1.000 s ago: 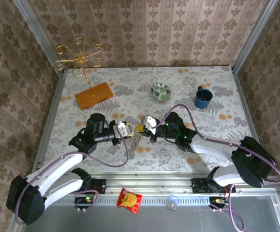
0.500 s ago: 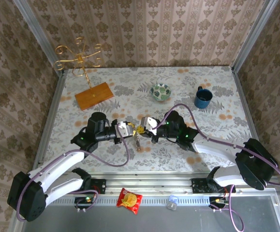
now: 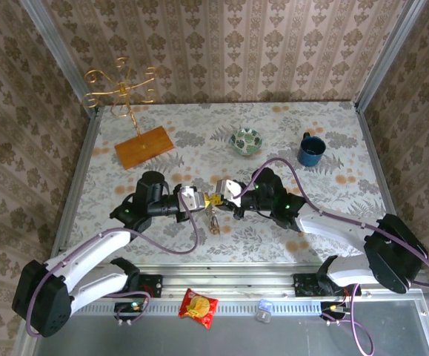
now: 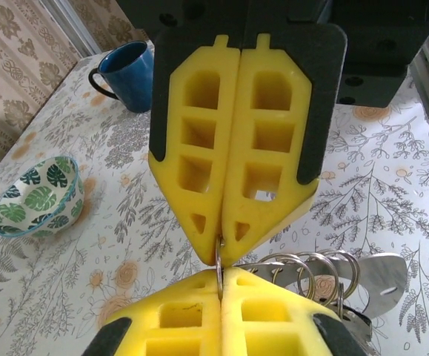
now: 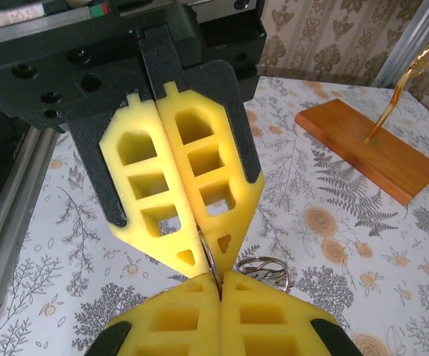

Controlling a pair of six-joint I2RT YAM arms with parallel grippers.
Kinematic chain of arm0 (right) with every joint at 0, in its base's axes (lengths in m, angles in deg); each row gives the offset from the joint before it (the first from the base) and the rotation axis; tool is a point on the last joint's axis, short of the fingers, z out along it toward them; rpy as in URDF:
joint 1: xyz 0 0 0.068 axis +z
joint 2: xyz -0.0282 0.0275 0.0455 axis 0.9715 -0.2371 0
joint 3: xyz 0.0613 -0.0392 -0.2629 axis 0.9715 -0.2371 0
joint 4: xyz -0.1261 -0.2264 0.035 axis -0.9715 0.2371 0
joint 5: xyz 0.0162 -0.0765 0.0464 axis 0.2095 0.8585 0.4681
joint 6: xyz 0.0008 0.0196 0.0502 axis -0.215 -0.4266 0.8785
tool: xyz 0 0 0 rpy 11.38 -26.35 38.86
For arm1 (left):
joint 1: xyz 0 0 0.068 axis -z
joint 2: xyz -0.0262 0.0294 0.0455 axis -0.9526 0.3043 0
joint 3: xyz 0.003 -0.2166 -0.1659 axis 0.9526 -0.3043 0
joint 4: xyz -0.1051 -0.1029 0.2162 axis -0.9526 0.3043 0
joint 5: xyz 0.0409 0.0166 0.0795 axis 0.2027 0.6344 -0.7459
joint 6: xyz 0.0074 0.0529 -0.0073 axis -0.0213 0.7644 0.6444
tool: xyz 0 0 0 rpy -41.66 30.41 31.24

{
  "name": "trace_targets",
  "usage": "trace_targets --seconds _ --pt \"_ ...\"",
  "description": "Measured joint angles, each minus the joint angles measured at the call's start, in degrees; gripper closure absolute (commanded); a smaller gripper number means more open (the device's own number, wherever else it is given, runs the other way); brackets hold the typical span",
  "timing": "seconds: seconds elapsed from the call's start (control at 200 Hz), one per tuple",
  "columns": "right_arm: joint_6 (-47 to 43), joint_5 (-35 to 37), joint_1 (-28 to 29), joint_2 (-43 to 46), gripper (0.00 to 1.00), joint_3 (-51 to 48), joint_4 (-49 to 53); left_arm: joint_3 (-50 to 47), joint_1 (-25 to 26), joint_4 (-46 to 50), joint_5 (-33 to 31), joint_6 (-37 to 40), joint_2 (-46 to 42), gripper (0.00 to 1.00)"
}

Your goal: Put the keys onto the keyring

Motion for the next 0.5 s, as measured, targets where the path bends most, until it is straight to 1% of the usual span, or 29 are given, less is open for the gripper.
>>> trace_targets --seconds 0.015,0.05,0.145,0.24,0.34,0.5 --pt "-0.17 0.04 0.02 0.15 0.69 0.00 0.20 0.00 0.07 -0.09 0.04 -0.13 0.00 1.00" --pt "-0.87 0.42 0.07 0.52 0.65 0.02 0.63 0.00 0.33 -0.26 -0.07 -0.15 0.00 1.00" --pt "-3.45 2.40 0.11 2.78 0.64 0.02 3.23 0.00 0.92 -0.57 -1.53 -0.68 -0.07 1.00" --pt "-6.47 4.26 0.11 5.14 0.66 0.50 7.10 0.00 1.66 -0.63 -3.63 -1.05 -0.42 1.00" --pt "-8.52 4.74 0.11 5.62 0.70 2.16 10.36 0.00 2.73 -0.98 -5.53 -1.49 -0.90 1.00" --pt "-9.42 4.74 0.31 5.11 0.73 4.02 12.11 -0.02 4.13 -1.92 -7.23 -2.21 -0.98 1.00"
